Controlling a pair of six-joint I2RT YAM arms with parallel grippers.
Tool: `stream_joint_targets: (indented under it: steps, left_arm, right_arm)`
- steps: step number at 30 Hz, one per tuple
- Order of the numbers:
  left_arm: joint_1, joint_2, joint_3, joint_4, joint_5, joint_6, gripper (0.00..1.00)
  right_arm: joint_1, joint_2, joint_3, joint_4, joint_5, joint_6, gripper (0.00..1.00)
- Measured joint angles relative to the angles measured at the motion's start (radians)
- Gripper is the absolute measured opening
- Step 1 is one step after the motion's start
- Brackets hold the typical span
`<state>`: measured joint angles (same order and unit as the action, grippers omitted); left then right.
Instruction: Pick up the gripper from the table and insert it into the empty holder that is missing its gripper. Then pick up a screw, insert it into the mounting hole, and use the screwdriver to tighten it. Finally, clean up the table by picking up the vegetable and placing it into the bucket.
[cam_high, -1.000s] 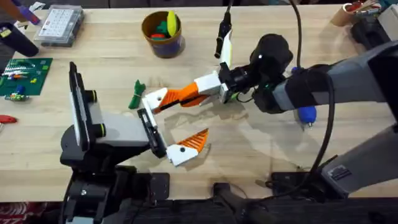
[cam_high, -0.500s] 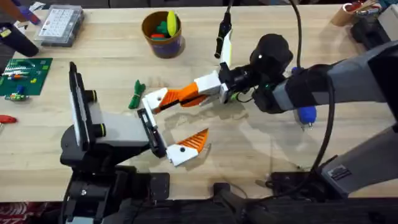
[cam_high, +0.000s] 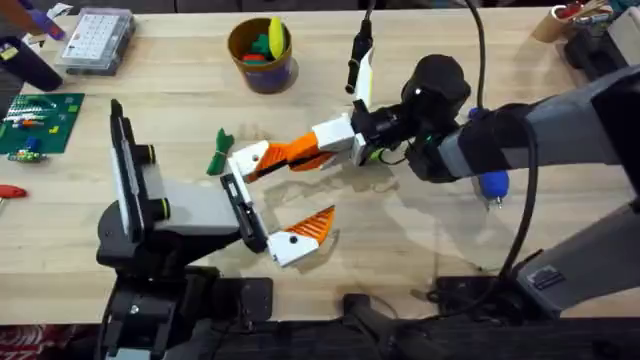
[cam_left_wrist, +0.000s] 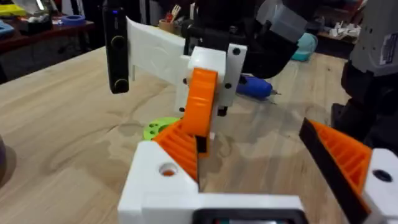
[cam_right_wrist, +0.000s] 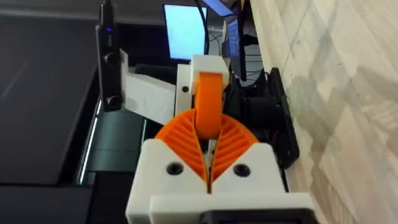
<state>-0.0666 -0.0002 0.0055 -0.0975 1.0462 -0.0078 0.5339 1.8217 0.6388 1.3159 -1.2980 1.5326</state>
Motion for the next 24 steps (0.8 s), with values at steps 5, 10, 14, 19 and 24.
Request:
stream_joint_targets:
  steps: [5, 10, 14, 19, 24]
  left_arm:
    - [0.000, 0.000, 0.000, 0.000, 0.000, 0.000, 0.986]
    - [0.000, 0.000, 0.000, 0.000, 0.000, 0.000, 0.986]
    - [0.000, 0.000, 0.000, 0.000, -0.001, 0.000, 0.986]
    - [0.000, 0.000, 0.000, 0.000, -0.002, 0.000, 0.986]
    - [0.000, 0.000, 0.000, 0.000, -0.003, 0.000, 0.986]
  right_arm:
    - [0.000, 0.000, 0.000, 0.000, 0.000, 0.000, 0.011]
    - [0.000, 0.000, 0.000, 0.000, 0.001, 0.000, 0.011]
    - [0.001, 0.000, 0.000, 0.000, 0.003, 0.000, 0.011]
    - [0.001, 0.000, 0.000, 0.000, 0.004, 0.000, 0.011]
    - [0.001, 0.000, 0.000, 0.000, 0.004, 0.000, 0.024]
